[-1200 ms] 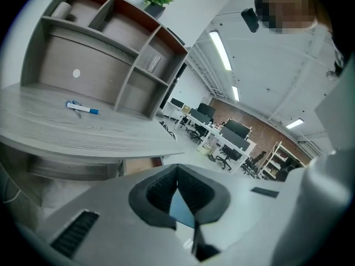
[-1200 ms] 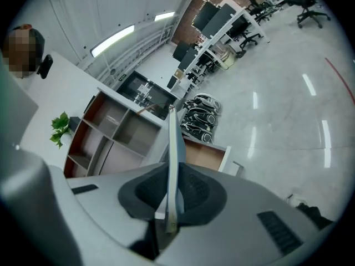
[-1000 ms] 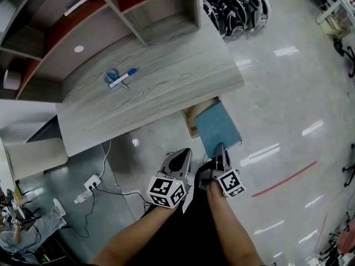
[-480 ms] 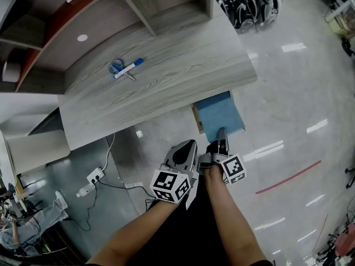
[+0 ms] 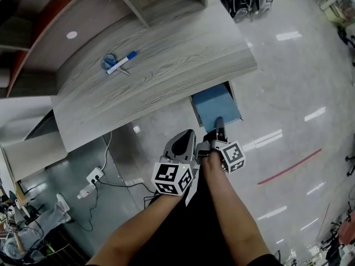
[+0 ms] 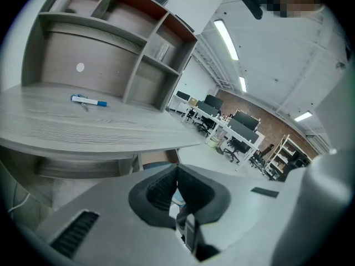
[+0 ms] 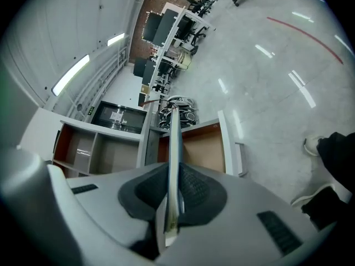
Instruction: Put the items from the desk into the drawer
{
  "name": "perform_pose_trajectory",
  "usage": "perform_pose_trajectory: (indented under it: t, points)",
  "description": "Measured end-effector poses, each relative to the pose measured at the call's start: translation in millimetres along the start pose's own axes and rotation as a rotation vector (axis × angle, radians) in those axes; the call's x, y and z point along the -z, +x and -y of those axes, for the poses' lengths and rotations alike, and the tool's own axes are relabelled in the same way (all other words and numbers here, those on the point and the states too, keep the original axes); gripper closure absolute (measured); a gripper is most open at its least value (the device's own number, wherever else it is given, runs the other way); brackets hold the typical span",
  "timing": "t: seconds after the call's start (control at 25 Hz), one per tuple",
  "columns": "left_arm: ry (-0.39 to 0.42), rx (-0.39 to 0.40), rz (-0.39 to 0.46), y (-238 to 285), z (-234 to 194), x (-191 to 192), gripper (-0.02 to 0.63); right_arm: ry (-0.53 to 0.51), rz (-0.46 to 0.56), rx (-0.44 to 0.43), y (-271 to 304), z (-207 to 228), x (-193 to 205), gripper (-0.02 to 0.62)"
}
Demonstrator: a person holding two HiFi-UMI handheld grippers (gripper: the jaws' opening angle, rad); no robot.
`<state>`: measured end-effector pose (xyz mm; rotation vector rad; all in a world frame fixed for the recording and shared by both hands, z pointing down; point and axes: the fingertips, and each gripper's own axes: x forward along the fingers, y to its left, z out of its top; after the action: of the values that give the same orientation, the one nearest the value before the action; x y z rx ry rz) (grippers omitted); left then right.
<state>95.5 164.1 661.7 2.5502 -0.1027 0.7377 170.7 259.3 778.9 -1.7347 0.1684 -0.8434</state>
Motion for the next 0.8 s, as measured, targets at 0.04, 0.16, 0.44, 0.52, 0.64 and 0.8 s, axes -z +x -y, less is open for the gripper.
perform_pose_trajectory:
  t: [0.04,0.16,0.44,0.52,0.64,0.8]
  points:
    - [0.000,0.000,-0.003,-2,-1,1,0.592,-0.006,0.003,0.010,0,3,-1,0.540]
    - [-0.002,-0.003,-0.006,-4,-7,3,0.592,-0.009,0.014,0.009,-2,6,-2,0.540]
    - [-0.038,0.003,0.018,-12,-17,-9,0.592,0.161,0.086,-0.112,-4,-32,-12,0.540]
    - [-0.049,0.008,0.027,-15,-19,-13,0.591,0.160,0.062,-0.146,1,-35,-14,0.540]
    - [-0.051,0.006,0.032,-15,-20,-14,0.592,0.126,0.016,-0.150,17,-28,-9,0.540]
    - [-0.054,0.004,0.030,-11,-23,-12,0.591,0.074,-0.008,-0.100,34,-14,0,0.540]
